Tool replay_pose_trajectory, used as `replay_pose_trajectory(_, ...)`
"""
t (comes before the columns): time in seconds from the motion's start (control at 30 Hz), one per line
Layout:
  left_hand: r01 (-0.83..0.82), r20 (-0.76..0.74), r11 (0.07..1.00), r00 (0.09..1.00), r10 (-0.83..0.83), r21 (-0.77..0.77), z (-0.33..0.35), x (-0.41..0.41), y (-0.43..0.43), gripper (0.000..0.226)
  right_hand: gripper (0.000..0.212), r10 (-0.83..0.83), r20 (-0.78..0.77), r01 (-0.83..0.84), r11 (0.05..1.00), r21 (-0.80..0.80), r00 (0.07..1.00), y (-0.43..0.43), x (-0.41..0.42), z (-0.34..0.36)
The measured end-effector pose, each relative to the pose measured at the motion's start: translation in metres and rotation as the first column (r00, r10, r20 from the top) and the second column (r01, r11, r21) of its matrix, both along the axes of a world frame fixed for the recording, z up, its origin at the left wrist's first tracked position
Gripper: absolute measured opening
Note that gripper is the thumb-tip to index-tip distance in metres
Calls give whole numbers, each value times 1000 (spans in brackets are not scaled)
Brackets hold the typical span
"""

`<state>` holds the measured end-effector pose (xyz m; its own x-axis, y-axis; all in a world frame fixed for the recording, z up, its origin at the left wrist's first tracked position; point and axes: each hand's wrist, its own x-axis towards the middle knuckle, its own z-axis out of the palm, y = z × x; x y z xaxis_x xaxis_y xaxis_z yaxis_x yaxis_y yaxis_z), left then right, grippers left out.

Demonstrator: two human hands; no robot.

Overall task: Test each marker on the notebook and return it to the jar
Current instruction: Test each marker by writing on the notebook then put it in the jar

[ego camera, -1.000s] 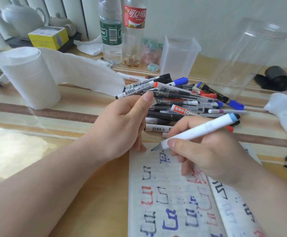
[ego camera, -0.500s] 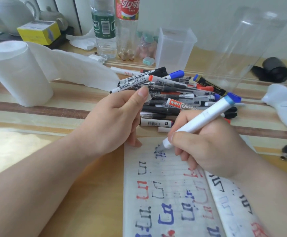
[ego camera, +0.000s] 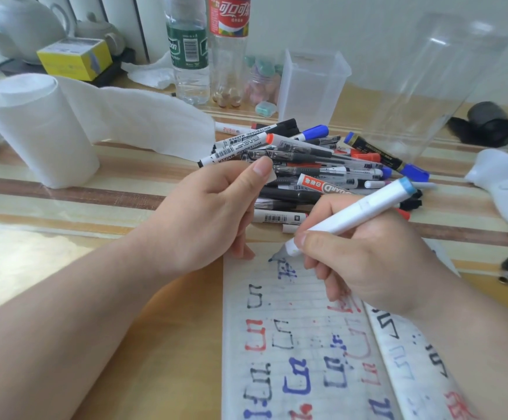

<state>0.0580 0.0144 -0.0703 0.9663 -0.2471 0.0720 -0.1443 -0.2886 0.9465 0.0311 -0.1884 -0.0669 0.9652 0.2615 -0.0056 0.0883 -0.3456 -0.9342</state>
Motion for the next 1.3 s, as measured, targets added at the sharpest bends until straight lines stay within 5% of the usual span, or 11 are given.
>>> replay_pose_trajectory(0.2, 12, 32, 999, 999, -14, 45, 1, -1, 1, 55, 18, -147, 119, 156, 985, -68, 982, -2, 3, 1)
replay_pose_trajectory(0.37, 65, 122, 990, 989, -81, 125, 0, -4, 1, 36, 14, -323, -1, 289, 846, 448, 946, -5, 7, 4)
replay_pose_trajectory(0.53, 83, 208, 977, 970, -125, 197, 1, -8, 3, 31, 17, -308, -110, 298, 674, 675, 945, -9, 10, 12)
replay_pose_trajectory(0.87, 134, 295, 979, 939, -175, 154, 4, -16, -3, 26, 10, -90, -128, 153, 740, 655, 988, -4, 2, 11)
replay_pose_trajectory(1.3, 180, 292, 978, 946, -142, -106, 0, -25, -5, 16, 18, 65, -94, 16, 740, 673, 993, 5, -3, 17)
